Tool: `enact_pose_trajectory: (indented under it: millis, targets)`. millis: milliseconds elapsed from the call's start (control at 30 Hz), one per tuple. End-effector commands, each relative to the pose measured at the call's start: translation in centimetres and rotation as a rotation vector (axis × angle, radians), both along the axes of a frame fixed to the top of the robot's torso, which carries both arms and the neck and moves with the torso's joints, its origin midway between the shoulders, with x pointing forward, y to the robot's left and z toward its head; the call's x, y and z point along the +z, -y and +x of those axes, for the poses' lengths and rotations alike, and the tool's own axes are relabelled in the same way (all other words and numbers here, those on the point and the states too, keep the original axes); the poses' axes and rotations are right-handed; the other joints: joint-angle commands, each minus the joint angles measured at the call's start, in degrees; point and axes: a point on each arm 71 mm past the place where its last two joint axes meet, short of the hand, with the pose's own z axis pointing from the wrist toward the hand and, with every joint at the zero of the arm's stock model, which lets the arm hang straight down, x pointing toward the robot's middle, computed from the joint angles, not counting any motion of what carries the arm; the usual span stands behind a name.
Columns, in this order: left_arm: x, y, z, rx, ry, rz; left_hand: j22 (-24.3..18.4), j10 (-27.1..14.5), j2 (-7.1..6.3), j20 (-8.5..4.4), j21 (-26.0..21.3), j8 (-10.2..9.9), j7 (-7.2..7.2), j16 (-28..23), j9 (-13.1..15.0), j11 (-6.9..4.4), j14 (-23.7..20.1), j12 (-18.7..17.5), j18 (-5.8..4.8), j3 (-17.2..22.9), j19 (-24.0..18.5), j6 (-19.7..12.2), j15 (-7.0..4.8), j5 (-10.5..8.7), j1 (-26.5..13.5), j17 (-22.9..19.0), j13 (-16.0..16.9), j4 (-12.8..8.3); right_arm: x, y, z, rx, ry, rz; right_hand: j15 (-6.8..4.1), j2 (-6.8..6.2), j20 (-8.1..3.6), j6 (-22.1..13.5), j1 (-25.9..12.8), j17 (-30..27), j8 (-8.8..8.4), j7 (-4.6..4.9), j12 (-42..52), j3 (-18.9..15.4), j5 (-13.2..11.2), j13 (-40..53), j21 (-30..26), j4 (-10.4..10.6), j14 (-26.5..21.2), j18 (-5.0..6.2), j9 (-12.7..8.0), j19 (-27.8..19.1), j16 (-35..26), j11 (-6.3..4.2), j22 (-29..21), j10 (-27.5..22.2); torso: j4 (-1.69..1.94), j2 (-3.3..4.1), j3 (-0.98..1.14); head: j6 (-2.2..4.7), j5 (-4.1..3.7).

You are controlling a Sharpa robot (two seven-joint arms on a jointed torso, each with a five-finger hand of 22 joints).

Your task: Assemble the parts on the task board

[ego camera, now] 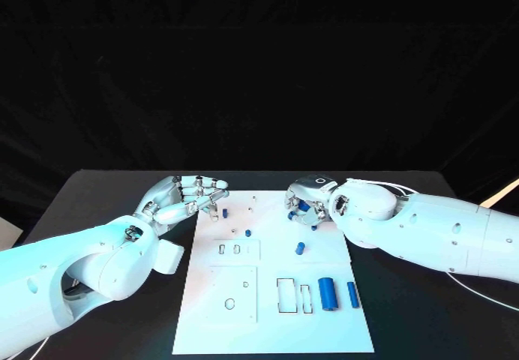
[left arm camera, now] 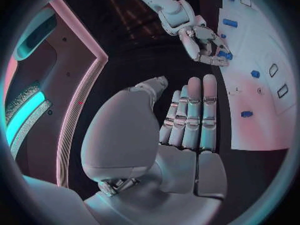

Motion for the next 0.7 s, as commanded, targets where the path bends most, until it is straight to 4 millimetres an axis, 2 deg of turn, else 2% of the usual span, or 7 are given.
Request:
enact_pose_trajectory:
  millis: [33, 367, 500, 567, 700]
  targets:
    - [0.12, 0.17, -0.04, -0.021, 0.002, -0.002, 0.1, -0.2, 0.13, -0.09, 0.3, -0.4, 0.29, 0.3, 0.0, 0.03, -0.1, -0.3, 0.77, 0.3, -0.4, -0.1, 0.14, -0.02, -0.5, 0.0, 0.1, 0.1, -0.24, -0.25, -0.10, 0.010, -0.006, -0.023, -0.09, 0.26, 0.17, 0.4, 0.3, 0.1, 0.31, 0.08, 0.2, 0.1, 0.0, 0.1, 0.4, 0.6, 2.7, -0.59, 0.1, 0.5, 0.4, -0.06, 1.2, 0.4, 0.00, 0.17, 0.00, 0.08, 0.02]
    - [0.12, 0.18, -0.03, -0.026, 0.000, -0.002, 0.2, -0.2, 0.25, -0.07, 0.4, -0.4, 0.28, 0.4, 0.1, 0.03, -0.1, -0.3, 0.77, 0.4, -0.4, -0.1, 0.16, -0.02, -0.4, 0.1, 0.1, 0.1, -0.45, -0.43, 0.03, 0.009, -0.011, -0.027, -0.17, 0.75, 0.20, 1.0, 0.6, 0.0, 0.69, -0.01, 0.2, 0.7, 0.0, 0.1, 0.6, 0.9, 2.5, -0.62, 0.5, 0.5, 0.6, -0.18, 1.5, 1.0, 0.06, 0.39, 0.01, 0.11, 0.15]
    - [0.10, 0.15, -0.02, -0.028, -0.002, -0.002, 0.2, -0.2, 0.25, -0.07, 0.4, -0.4, 0.28, 0.4, 0.1, 0.03, -0.1, -0.3, 0.77, 0.4, -0.4, -0.1, 0.16, -0.02, -0.4, 0.1, 0.1, 0.1, -0.45, -0.37, 0.05, 0.004, -0.007, -0.029, -0.63, 1.99, -0.06, 2.7, 2.0, 0.2, 1.90, -0.56, 0.6, 2.3, -0.1, 0.5, 1.5, 0.5, 2.4, -0.84, 1.5, 1.0, 1.2, -0.77, 2.9, 3.0, 0.05, 0.43, 0.02, 0.09, 0.22]
    - [0.09, 0.14, -0.02, -0.029, -0.003, -0.002, 0.2, -0.3, 0.30, -0.07, 0.4, -0.4, 0.27, 0.4, 0.1, 0.03, -0.1, -0.3, 0.77, 0.4, -0.4, -0.1, 0.16, -0.02, -0.4, 0.1, 0.1, 0.1, -0.43, -0.31, 0.06, 0.000, -0.002, -0.031, -0.91, 2.69, -0.29, 3.3, 3.1, 0.2, 2.49, -0.77, 0.7, 3.4, -1.1, 0.6, 1.8, -0.2, 2.3, -0.92, 2.2, 1.1, 1.5, -1.04, 3.4, 3.9, 0.03, 0.46, 0.03, 0.07, 0.29]
    - [0.08, 0.10, -0.03, -0.031, -0.005, -0.002, 0.2, -0.3, 0.38, -0.06, 0.5, -0.4, 0.25, 0.4, 0.1, 0.03, -0.2, -0.3, 0.77, 0.5, -0.5, -0.1, 0.16, -0.05, -0.4, 0.1, 0.1, 0.0, -0.35, -0.22, 0.06, -0.007, 0.014, -0.035, -0.96, 2.88, -0.41, 3.3, 3.7, 0.1, 2.65, -0.76, 0.5, 4.2, -1.7, 0.7, 1.9, -0.8, 2.3, -0.95, 2.6, 1.2, 1.6, -1.14, 3.6, 4.2, -0.05, 0.50, 0.06, 0.19, 0.36]
